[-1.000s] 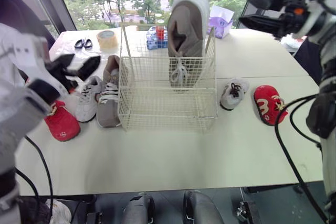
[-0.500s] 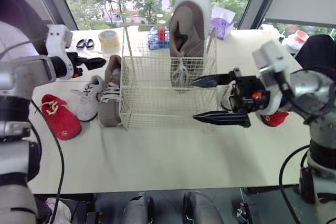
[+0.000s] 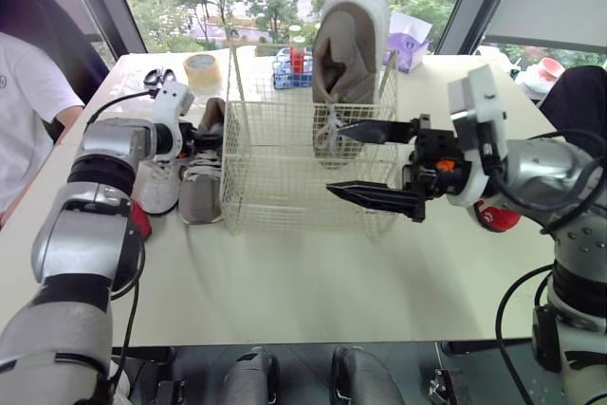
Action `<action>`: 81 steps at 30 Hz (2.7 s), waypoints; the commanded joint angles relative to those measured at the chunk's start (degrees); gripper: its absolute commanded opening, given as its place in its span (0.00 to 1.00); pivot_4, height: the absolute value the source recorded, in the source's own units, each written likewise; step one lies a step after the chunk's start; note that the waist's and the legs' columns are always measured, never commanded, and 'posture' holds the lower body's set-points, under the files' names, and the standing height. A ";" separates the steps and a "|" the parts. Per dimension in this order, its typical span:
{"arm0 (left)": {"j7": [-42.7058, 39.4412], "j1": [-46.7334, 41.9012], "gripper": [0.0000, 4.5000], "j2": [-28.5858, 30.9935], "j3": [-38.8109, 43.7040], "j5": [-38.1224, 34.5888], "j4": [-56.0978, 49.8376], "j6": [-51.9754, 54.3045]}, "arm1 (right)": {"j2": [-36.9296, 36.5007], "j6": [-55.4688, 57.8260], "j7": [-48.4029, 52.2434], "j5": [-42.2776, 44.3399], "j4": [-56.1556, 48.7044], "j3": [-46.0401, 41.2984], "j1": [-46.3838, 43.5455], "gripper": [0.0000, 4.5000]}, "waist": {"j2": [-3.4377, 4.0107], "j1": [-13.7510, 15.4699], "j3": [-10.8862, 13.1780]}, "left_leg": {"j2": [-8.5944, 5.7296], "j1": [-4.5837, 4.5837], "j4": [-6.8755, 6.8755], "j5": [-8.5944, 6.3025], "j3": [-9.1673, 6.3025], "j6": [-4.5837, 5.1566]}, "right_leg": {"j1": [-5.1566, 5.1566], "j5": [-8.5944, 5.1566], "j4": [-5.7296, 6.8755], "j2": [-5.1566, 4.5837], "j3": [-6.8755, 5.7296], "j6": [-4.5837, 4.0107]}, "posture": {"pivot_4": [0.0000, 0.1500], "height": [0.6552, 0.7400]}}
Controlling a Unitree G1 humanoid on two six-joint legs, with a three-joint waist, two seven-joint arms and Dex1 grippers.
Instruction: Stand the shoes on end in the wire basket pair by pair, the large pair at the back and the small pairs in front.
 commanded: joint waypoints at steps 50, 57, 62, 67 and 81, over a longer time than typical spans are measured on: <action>33.04 14.22 0.04 -21.48 10.20 10.22 -53.34 -39.54 | -6.99 -1.32 -8.97 12.62 4.67 -4.99 -2.67 1.00 | -0.46 -0.08 0.20 | 0.01 -0.75 0.89 -0.19 0.06 0.37 | -0.28 0.42 -0.10 -0.11 0.06 0.49 | 1.00 1.00; 28.34 25.38 0.04 -20.46 8.72 6.75 -69.29 -23.94 | -6.04 -2.58 -6.82 10.98 6.63 -3.28 -2.37 1.00 | -0.44 -0.11 0.18 | 0.02 -0.72 0.88 -0.15 0.06 0.30 | -0.27 0.42 -0.08 -0.09 0.07 0.49 | 1.00 1.00; 27.01 28.86 0.69 -20.12 9.58 2.75 -78.32 -14.20 | -5.61 -2.66 -5.27 10.53 8.06 -2.32 -2.04 1.00 | -0.43 0.03 0.17 | 0.01 -0.72 0.88 -0.16 0.02 0.33 | -0.25 0.42 -0.08 -0.09 0.08 0.49 | 1.00 1.00; 25.49 33.18 0.79 -15.82 15.19 -6.28 -89.57 0.28 | -5.12 -3.70 -6.09 8.75 9.92 -3.50 -0.31 1.00 | -0.41 -0.13 0.16 | 0.02 -0.71 0.88 -0.15 -0.01 0.30 | -0.25 0.42 -0.06 -0.09 0.09 0.49 | 1.00 1.00; 28.73 55.29 0.99 -13.90 32.51 -41.07 -105.63 25.75 | 5.96 -20.73 -27.04 -8.44 14.95 -18.75 19.23 1.00 | -0.25 0.04 0.06 | -0.04 -0.16 0.84 -0.06 -0.06 0.12 | 0.40 0.35 -0.12 -0.09 0.13 0.56 | 1.00 1.00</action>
